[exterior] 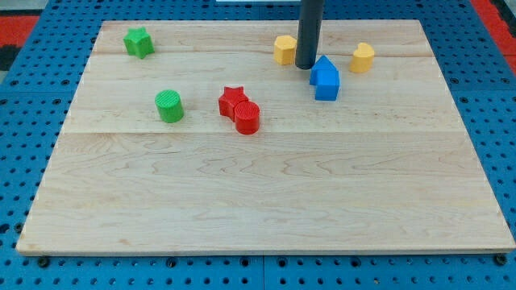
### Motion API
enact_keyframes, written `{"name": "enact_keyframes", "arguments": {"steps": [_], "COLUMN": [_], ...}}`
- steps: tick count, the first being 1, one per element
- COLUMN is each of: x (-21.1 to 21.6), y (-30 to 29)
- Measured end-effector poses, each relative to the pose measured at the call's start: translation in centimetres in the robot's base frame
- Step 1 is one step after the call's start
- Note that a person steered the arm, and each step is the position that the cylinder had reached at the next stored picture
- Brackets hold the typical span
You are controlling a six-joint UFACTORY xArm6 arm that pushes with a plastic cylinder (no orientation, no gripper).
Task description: Slide the yellow hexagon at the top center of the board
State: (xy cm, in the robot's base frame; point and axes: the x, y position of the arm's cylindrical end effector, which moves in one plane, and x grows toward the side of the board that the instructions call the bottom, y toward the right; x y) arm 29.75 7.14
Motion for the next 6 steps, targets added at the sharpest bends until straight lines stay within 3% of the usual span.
{"name": "enact_keyframes", "arguments": {"steps": [1,2,4,5,6], "x": [-4.4,-1.0,-4.2,-4.1,-7.8], "y": [-1.2,-1.1,-5.2,-1.2,2.8]}}
